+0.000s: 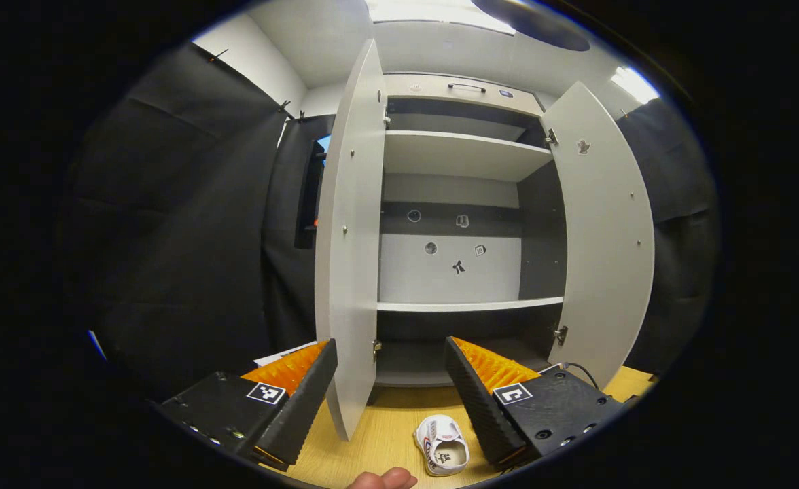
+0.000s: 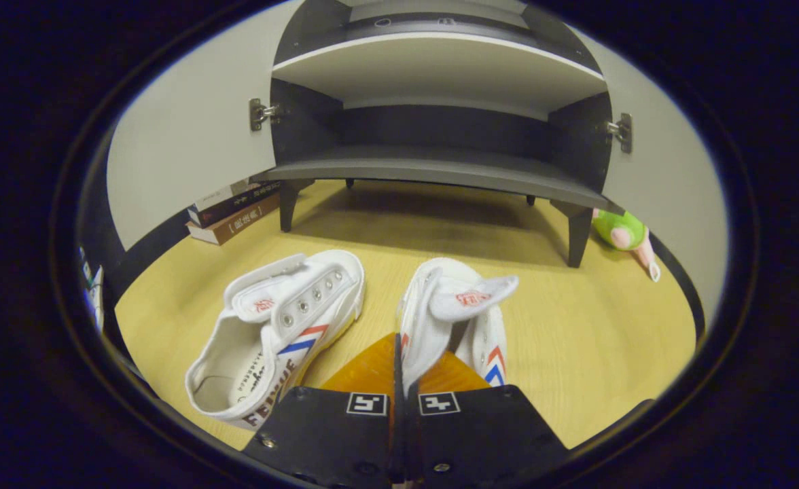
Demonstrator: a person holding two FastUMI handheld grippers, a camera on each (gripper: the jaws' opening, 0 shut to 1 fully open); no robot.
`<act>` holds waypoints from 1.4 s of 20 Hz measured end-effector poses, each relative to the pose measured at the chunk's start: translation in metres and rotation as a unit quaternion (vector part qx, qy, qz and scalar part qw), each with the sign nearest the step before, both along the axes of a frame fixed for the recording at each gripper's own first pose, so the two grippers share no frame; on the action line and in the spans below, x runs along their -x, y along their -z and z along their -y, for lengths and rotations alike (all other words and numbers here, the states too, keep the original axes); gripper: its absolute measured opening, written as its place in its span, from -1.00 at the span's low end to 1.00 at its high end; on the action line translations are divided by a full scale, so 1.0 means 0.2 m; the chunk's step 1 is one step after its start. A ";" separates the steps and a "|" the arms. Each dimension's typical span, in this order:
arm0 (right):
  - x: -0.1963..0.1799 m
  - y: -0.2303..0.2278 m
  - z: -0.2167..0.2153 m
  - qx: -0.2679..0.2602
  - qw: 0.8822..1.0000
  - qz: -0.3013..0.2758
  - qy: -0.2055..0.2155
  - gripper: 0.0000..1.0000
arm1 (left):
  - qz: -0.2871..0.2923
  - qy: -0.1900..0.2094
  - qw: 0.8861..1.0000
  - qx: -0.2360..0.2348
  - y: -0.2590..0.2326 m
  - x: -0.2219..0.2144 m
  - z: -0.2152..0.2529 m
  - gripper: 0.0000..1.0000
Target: Grab one shoe with the right hand and put it into the shoe cabinet, grab the other shoe with the left hand and put it into the shoe cabinet; then close the right door with the right hand and the left door with the left hand.
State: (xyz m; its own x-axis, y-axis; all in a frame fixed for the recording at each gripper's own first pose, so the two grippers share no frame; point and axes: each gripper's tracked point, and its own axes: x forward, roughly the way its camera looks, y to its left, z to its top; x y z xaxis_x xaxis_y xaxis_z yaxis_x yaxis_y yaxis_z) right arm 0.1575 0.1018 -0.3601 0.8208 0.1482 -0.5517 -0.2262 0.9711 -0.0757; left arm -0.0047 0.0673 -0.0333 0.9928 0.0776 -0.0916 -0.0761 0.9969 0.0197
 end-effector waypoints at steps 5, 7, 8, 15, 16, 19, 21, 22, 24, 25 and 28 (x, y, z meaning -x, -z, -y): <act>0.03 -0.37 0.04 0.035 0.996 0.080 -0.021 -0.92 | 0.008 0.009 1.000 0.010 -0.04 0.00 0.03 0.90; 0.07 -0.59 0.05 0.026 0.993 0.112 -0.024 -0.93 | 0.010 0.016 1.000 0.019 -0.03 0.00 0.06 0.90; 0.09 -0.69 0.05 0.021 0.992 0.126 -0.023 -0.92 | 0.012 0.020 0.999 0.023 -0.02 0.00 0.08 0.90; 0.12 -1.33 0.13 0.002 0.980 0.201 -0.005 -0.92 | 0.010 0.048 0.998 0.038 0.03 -0.05 0.19 0.90; 0.09 -1.41 0.14 -0.007 0.979 0.205 0.001 -0.92 | 0.010 0.049 0.998 0.038 0.04 -0.05 0.19 0.90; -0.06 -1.65 0.18 -0.016 0.974 0.224 0.016 -0.92 | 0.008 0.060 0.997 0.043 0.05 -0.06 0.23 0.90; -0.20 -1.75 0.20 0.001 0.973 0.232 0.015 -0.92 | 0.006 0.065 0.997 0.041 0.06 -0.05 0.25 0.90; -0.27 -1.80 0.20 0.008 0.974 0.227 0.010 -0.98 | 0.003 0.067 0.997 0.040 0.07 -0.06 0.25 0.90; -0.43 -1.89 0.19 0.009 0.976 0.216 0.004 -0.93 | -0.003 0.072 0.997 0.039 0.10 -0.05 0.26 0.90; -0.53 -1.92 0.19 0.016 0.977 0.212 0.006 -0.92 | -0.006 0.073 0.997 0.039 0.10 -0.04 0.27 0.90; -0.82 -1.97 0.20 0.057 0.978 0.200 0.013 -0.92 | -0.011 0.073 0.997 0.037 0.13 -0.04 0.27 0.90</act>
